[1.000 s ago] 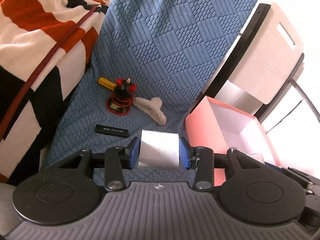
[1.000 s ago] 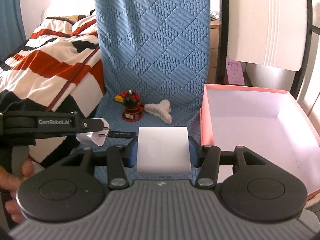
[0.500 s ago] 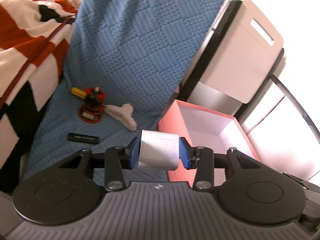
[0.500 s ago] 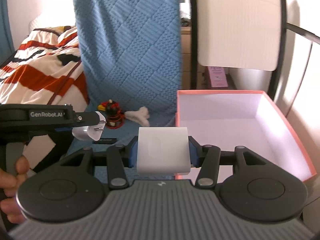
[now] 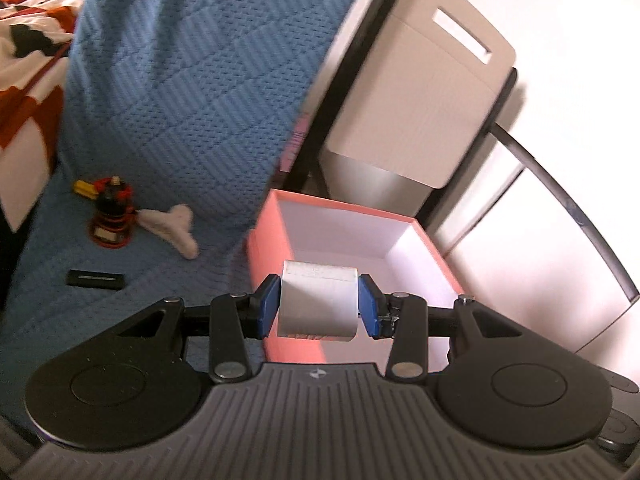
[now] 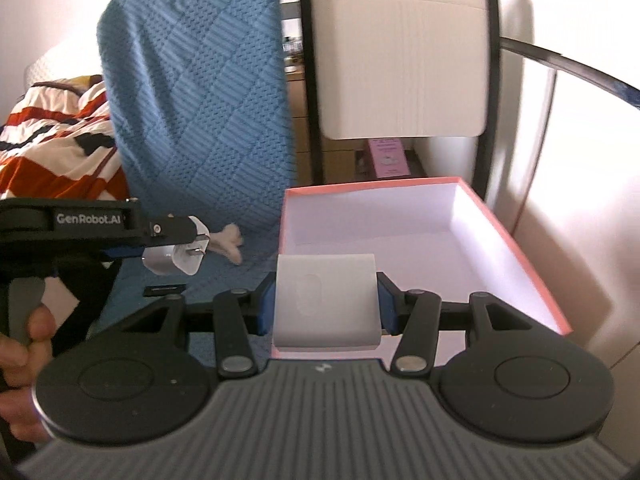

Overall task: Organize rigid objects
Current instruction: 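Lift both held charger cubes and carry them over the pink box, then lower both cubes into the pink box and open both tools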

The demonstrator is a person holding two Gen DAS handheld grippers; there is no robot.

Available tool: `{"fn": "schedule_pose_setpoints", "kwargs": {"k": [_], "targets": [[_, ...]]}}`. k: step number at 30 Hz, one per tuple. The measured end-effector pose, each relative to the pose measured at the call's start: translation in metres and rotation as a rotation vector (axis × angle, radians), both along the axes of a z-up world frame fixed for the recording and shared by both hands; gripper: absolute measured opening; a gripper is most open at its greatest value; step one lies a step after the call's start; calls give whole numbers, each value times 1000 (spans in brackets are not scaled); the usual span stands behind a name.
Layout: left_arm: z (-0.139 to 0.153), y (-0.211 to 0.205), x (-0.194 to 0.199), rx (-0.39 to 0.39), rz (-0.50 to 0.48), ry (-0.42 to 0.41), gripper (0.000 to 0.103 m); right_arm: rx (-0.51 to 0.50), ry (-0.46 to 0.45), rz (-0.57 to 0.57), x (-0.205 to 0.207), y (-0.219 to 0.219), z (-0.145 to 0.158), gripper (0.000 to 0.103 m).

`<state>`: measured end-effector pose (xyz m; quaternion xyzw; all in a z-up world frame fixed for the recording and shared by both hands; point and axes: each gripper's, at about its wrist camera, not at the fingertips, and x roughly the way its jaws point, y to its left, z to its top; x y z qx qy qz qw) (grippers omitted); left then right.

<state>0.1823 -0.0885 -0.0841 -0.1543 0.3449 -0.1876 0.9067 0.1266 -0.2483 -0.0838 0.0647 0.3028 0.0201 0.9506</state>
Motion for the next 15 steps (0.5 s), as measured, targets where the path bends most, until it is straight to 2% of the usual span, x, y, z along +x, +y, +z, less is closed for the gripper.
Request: {"fn": "schedule_pose_setpoints", "kwargs": {"k": [6, 10, 15], "targets": [[-5, -38, 13, 27, -51, 1, 48, 3, -1, -59, -1, -29, -4, 53], [-17, -59, 29, 28, -72, 44, 48, 22, -3, -90, 3, -46, -11, 53], [-22, -84, 48, 73, -88, 52, 48, 29, 14, -110, 13, -66, -21, 53]]}}
